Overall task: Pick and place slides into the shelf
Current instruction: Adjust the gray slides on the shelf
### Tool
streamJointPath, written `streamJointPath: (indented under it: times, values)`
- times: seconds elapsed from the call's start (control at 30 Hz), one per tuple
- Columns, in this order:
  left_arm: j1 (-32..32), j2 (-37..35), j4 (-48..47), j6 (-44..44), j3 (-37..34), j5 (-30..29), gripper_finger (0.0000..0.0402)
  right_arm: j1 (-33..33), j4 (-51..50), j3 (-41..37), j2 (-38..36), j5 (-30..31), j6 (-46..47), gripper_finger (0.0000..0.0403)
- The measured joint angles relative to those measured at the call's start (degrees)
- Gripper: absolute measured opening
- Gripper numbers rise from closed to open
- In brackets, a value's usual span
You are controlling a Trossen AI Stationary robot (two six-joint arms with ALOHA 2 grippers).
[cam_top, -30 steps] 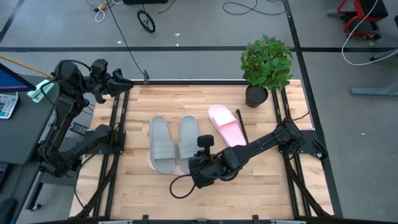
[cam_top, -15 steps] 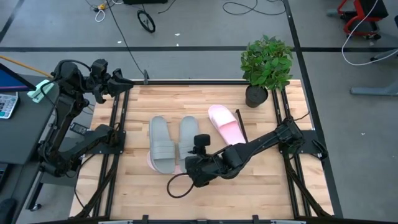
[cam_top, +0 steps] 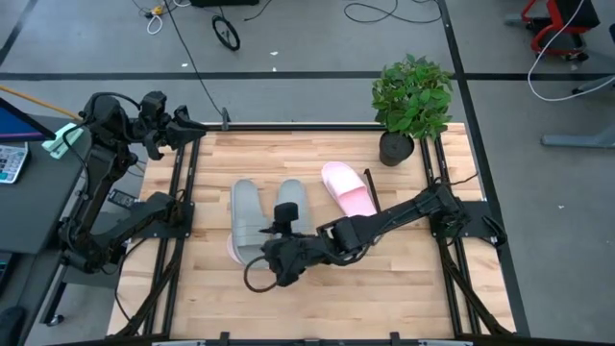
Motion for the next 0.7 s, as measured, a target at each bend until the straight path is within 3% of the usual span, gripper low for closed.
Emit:
streamJointPath:
  times: [0.17, 0.43, 0.7]
  values:
    - [0.0, 0.0, 0.0, 0.0, 0.0, 0.0, 0.0107, -0.9, 0.8, 0.0, 0.3, -0.5, -0.3, 0.0219]
    - [0.0, 0.0, 0.0, 0.0, 0.0, 0.0, 0.0107, -2.5, 3.5, 0.0, 3.4, -6.3, 0.1, 0.0235]
    - [0.0, 0.0, 0.0, -0.2, 0.0, 0.1, 0.0107, -2.3, 3.5, 0.0, 5.2, -0.7, -0.8, 0.0238]
